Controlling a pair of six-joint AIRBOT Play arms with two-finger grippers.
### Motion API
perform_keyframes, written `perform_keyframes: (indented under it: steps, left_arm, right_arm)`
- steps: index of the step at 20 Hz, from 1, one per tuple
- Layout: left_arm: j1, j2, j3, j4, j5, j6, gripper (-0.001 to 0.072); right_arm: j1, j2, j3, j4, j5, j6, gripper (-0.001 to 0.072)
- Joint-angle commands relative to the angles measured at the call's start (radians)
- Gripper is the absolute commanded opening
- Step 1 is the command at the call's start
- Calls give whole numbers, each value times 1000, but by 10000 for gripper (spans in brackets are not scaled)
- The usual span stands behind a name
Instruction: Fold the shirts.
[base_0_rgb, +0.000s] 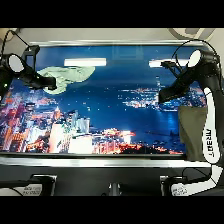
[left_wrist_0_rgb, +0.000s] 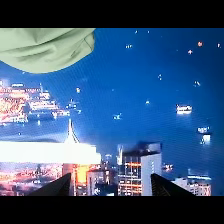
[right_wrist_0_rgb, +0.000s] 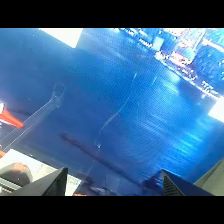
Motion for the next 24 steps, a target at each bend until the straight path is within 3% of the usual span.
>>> perform_keyframes:
  steps: [1,15,18,21,24]
  left_arm:
    - [1,1,0,0,0,0,597]
    - [1,-2,0,-1,16,-9,597]
    - [1,-19,0,-5,128,-18,598]
    - [1,-41,0,-81,246,-94,598]
    - [9,-61,2,-37,410,-106,648]
  right_arm:
    - [0,-1,1,0,0,0,612]
    - [1,-1,1,0,-1,0,613]
    - [1,-1,1,0,-31,0,613]
    - [1,-2,1,-3,-59,0,613]
    - [0,-2,1,-24,-126,0,613]
